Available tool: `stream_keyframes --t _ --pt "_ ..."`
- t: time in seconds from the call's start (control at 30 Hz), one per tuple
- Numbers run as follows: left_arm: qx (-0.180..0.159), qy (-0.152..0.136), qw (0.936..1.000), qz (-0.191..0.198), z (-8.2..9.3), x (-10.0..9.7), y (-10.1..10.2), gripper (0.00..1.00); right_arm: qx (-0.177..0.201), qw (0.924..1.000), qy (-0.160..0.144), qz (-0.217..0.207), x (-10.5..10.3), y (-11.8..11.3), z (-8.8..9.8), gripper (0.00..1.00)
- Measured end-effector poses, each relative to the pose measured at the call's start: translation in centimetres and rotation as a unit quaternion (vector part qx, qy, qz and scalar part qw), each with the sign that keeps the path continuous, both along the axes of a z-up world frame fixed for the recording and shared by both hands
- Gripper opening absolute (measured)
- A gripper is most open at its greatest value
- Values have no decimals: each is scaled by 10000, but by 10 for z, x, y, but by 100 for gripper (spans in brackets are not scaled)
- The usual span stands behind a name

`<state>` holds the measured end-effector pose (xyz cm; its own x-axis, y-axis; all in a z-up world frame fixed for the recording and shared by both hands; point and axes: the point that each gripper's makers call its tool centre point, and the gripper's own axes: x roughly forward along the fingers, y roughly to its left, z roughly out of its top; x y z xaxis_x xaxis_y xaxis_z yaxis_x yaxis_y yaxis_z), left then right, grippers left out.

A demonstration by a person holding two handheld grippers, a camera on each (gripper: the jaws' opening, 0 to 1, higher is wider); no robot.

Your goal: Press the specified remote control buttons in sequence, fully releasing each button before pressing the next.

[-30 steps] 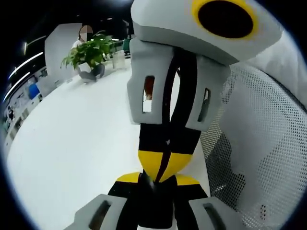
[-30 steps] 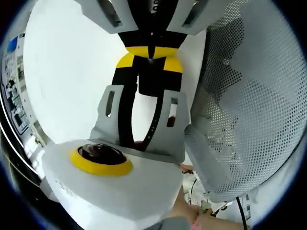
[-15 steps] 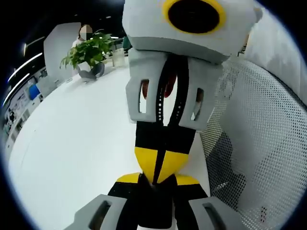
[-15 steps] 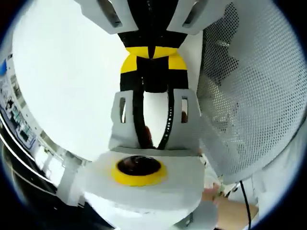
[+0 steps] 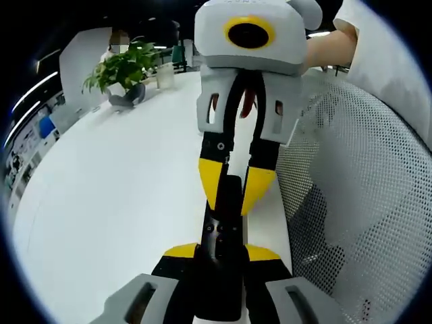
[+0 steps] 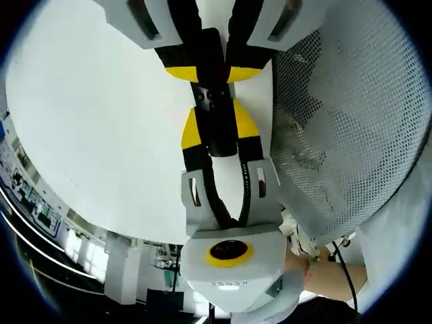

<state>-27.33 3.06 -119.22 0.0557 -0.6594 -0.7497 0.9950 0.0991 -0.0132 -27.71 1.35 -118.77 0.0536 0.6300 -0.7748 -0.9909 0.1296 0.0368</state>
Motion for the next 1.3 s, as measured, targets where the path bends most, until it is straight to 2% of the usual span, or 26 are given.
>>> stream_keyframes --t 0.07,0.13,0.17,0.2,0.3,0.43,0.57,0.63,0.73,0.83,0.93,1.0,1.07,1.13,1.3 --pt "24 3 10000 28 0 0 0 23 -54 9999 -58 72 0 1 -1 14" --pt "27 12 10000 78 0 0 0 23 -48 9999 -69 107 1 3 -1 23" --pt "27 6 10000 88 0 0 0 23 71 9998 106 146 -3 7 0 24" --pt "31 10 9999 106 0 0 0 23 58 9997 133 189 -3 7 -2 24" --pt "78 26 9999 150 0 0 0 23 -105 9993 -84 361 5 7 -6 22" --pt "13 61 9997 249 0 0 0 24 -183 9986 23 486 6 9 -14 22" --pt "-227 399 9962 737 2 2 -2 25 -279 9972 -58 690 5 10 -17 22" --pt "-332 636 9919 1047 3 2 -1 27 -253 9974 -37 669 6 9 -16 22" --pt "-334 616 9872 1431 5 6 9 38 -220 9976 -48 649 6 9 -15 22" --pt "-429 518 9847 1607 10 6 17 42 -228 9978 -43 626 6 10 -15 22" --pt "-758 463 9738 2095 25 11 27 50 -219 9980 -31 600 5 10 -14 22" --pt "-850 455 9672 2348 31 13 34 55 -209 9981 -24 584 5 10 -14 22" --pt "-914 326 9646 2452 37 15 40 58 -208 9982 -29 568 5 10 -13 22" --pt "-1017 273 9576 2682 45 18 47 62 -213 9982 -25 551 5 10 -13 22" --pt "-1394 -119 9372 3195 70 32 64 73 -188 9987 41 462 5 10 -12 22"
